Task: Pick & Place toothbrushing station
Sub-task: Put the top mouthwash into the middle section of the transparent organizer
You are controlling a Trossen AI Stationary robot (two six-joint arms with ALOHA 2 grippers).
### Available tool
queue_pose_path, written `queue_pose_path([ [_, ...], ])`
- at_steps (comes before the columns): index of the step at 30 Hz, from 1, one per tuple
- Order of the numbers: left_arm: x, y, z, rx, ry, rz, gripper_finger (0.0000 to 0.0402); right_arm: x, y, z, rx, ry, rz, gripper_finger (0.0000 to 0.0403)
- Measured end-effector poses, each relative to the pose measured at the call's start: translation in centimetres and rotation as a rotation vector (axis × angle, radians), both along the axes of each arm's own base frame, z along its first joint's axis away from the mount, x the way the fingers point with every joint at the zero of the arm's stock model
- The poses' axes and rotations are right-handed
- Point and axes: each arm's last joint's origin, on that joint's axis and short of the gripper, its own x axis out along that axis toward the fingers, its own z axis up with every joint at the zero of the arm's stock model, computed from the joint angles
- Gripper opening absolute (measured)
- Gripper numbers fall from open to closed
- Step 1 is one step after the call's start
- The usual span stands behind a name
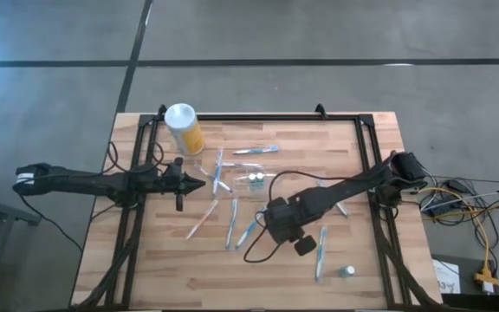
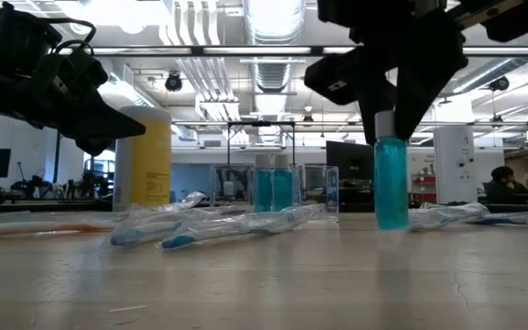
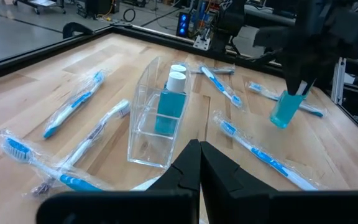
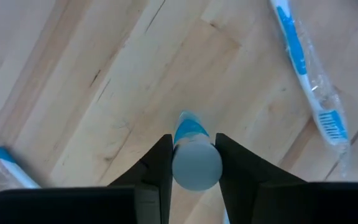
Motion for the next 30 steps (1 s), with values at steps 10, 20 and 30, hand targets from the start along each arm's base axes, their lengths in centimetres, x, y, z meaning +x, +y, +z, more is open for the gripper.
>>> queue_pose_path([
  [10,0.0,0.0,0.0,0.0,0.001,0.001,0.0005,-2.8,-1.5,4.4,0.095,-0.234,0.021,0.0087],
  [20,0.0,0.0,0.0,0.001,0.001,0.002,0.0005,-10.4,-6.0,7.8,0.255,-0.658,-0.155,0.0087],
  [30,0.0,0.0,0.0,0.004,0.001,0.006,0.0005,-18.7,-8.5,7.0,0.289,-0.908,-0.369,0.0089],
])
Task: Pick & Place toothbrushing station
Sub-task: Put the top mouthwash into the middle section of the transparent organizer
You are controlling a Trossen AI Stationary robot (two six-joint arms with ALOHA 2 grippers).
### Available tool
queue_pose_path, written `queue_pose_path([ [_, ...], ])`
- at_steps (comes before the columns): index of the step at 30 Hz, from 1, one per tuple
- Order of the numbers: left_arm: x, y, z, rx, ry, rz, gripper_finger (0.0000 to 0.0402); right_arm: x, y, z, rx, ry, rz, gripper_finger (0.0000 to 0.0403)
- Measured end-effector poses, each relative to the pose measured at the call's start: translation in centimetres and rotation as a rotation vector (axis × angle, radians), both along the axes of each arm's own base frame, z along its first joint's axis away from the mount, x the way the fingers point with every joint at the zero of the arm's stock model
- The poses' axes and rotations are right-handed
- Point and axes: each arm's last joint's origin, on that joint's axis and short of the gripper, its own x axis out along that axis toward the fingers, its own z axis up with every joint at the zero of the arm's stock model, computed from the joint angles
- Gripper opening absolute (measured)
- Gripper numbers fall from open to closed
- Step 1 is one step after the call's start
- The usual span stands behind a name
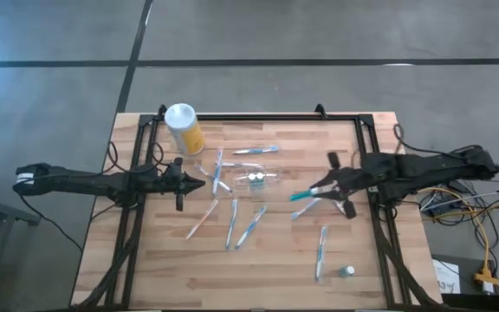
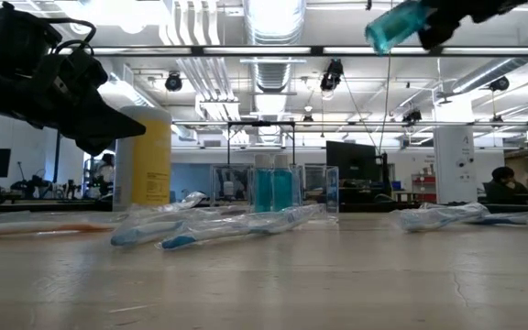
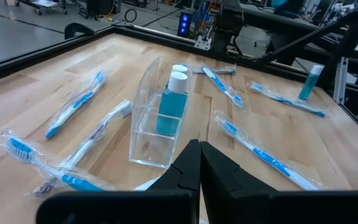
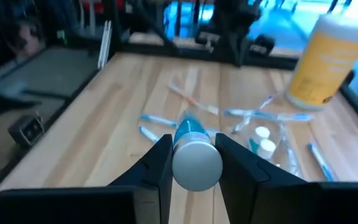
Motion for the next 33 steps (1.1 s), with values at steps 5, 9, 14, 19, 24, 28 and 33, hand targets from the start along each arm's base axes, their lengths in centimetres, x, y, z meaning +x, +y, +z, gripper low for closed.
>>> queue_pose_path([
  [5,0.0,0.0,0.0,0.002,0.0,0.015,0.0005,-2.5,-0.3,-1.1,0.069,-0.149,-0.017,0.009],
  [9,0.0,0.1,0.0,0.002,0.0,0.018,0.0005,-3.7,-0.5,-2.5,0.101,-0.18,-0.044,0.009],
  [14,0.0,0.1,0.0,0.002,0.0,0.019,0.0005,-4.7,-0.8,-4.3,0.114,-0.23,-0.096,0.009],
  [19,0.0,0.1,0.0,0.003,0.0,0.022,0.0005,-5.4,-0.9,-5.9,0.123,-0.289,-0.093,0.009],
  [24,0.0,0.1,-0.1,0.002,0.01,0.022,0.0005,-5.8,-0.9,-7.2,0.139,-0.355,-0.091,0.0091],
  [28,0.0,0.1,-0.2,0.002,0.017,0.022,0.0005,-6.0,-1.0,-8.0,0.155,-0.346,-0.107,0.0091],
  [33,0.0,0.1,-0.2,0.0,0.017,0.022,0.0005,-5.9,-1.0,-9.0,0.156,-0.33,-0.117,0.0091],
])
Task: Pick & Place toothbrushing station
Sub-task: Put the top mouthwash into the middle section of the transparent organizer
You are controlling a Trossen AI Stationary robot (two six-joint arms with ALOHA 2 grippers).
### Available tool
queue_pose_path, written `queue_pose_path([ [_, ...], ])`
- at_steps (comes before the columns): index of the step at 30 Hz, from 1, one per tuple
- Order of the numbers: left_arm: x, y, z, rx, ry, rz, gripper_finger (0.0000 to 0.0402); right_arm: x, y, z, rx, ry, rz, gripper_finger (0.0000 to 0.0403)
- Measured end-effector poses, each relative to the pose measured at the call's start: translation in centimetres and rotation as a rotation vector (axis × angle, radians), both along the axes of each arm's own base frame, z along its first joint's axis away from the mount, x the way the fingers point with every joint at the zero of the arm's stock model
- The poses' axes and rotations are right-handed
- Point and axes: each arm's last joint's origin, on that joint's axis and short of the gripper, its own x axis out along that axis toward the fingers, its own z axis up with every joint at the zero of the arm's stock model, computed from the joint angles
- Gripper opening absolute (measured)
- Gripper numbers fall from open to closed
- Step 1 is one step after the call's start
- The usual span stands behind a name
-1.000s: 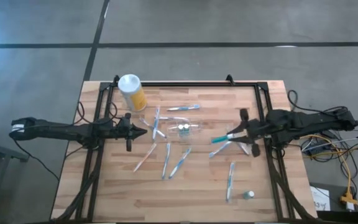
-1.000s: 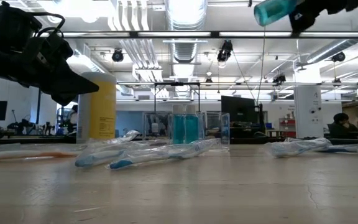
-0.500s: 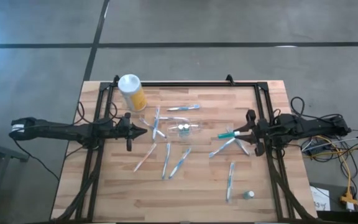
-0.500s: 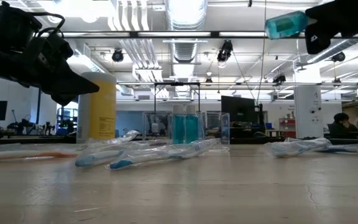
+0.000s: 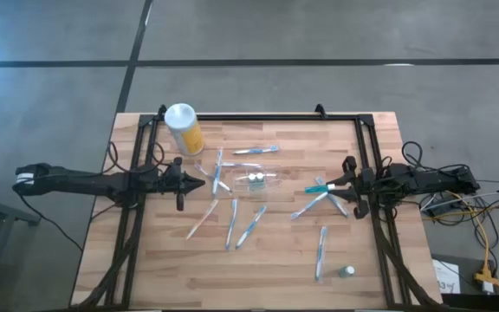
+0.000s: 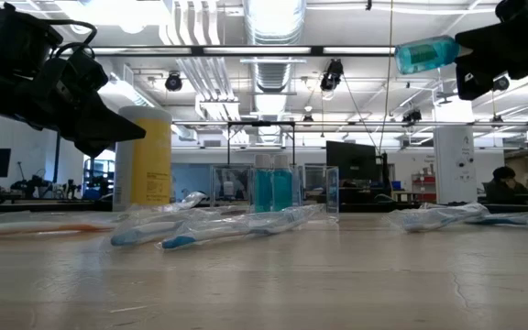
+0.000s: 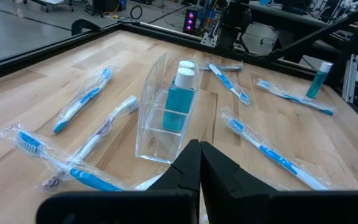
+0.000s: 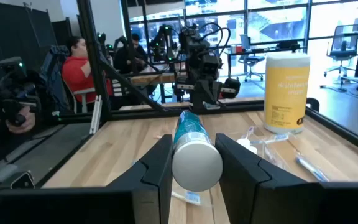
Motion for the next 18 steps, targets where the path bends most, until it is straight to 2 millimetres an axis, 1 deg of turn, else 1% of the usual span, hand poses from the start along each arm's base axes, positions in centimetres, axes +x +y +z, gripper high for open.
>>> queue_pose_path([
  [4,0.0,0.0,0.0,0.008,0.001,-0.002,0.0005,0.1,0.0,-0.3,-0.001,0.014,-0.003,0.0091],
  [12,0.0,0.0,0.0,0.015,0.002,-0.004,0.0005,0.3,-0.2,-0.4,0.008,0.032,-0.066,0.0091],
  [15,0.0,0.0,0.0,0.015,0.0,-0.003,0.0005,0.5,-0.4,0.2,0.031,0.054,-0.146,0.0091],
  [18,0.0,0.0,0.0,0.013,0.0,0.008,0.0005,0.9,-0.4,1.5,0.022,0.103,-0.185,0.0091],
])
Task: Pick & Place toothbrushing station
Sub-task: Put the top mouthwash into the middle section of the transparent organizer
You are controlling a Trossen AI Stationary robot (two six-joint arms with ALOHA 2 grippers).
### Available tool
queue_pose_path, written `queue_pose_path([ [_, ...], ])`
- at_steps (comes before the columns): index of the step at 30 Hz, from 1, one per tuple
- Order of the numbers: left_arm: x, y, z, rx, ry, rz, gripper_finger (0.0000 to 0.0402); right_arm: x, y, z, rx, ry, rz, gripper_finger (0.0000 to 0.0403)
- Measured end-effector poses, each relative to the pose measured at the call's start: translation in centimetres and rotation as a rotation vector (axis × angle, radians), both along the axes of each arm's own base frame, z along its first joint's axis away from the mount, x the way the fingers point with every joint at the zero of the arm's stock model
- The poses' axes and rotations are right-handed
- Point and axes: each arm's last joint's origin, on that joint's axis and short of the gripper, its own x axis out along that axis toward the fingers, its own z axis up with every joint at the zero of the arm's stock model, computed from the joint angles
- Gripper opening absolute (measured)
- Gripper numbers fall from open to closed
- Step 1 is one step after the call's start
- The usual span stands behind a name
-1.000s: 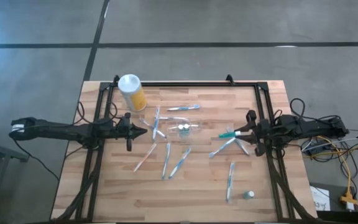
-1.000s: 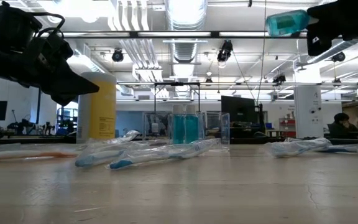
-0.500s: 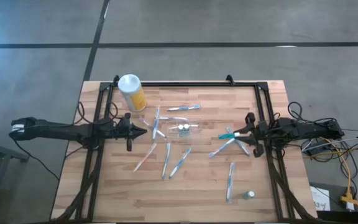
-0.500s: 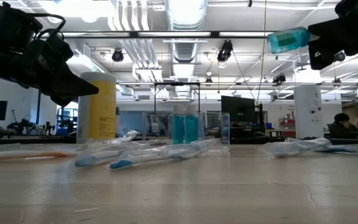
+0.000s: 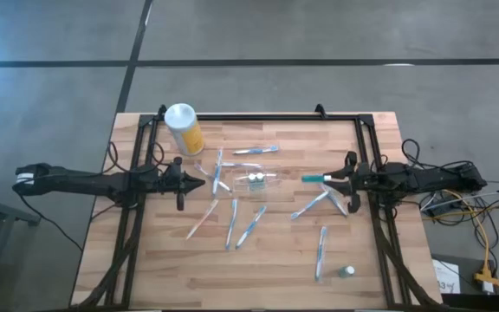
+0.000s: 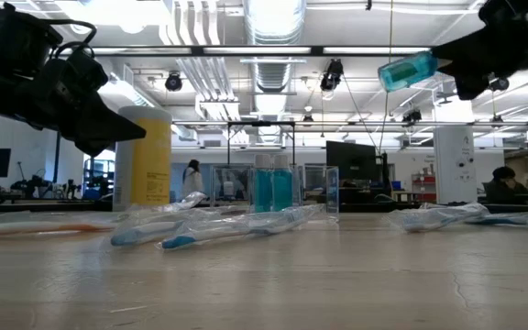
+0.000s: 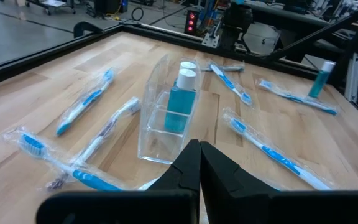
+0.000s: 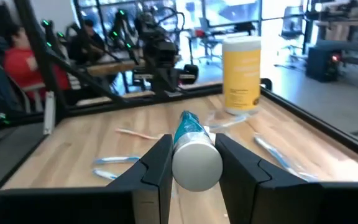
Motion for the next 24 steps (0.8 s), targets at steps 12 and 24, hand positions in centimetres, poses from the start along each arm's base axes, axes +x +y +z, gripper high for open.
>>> queue_pose_path([
  [12,0.0,0.0,0.0,-0.001,-0.001,0.017,0.0005,5.4,-1.1,9.1,-0.131,0.383,-0.067,0.0091],
  [24,0.0,0.0,0.0,-0.01,-0.003,0.018,0.0005,15.0,-4.3,16.5,-0.199,0.63,0.055,0.0091],
])
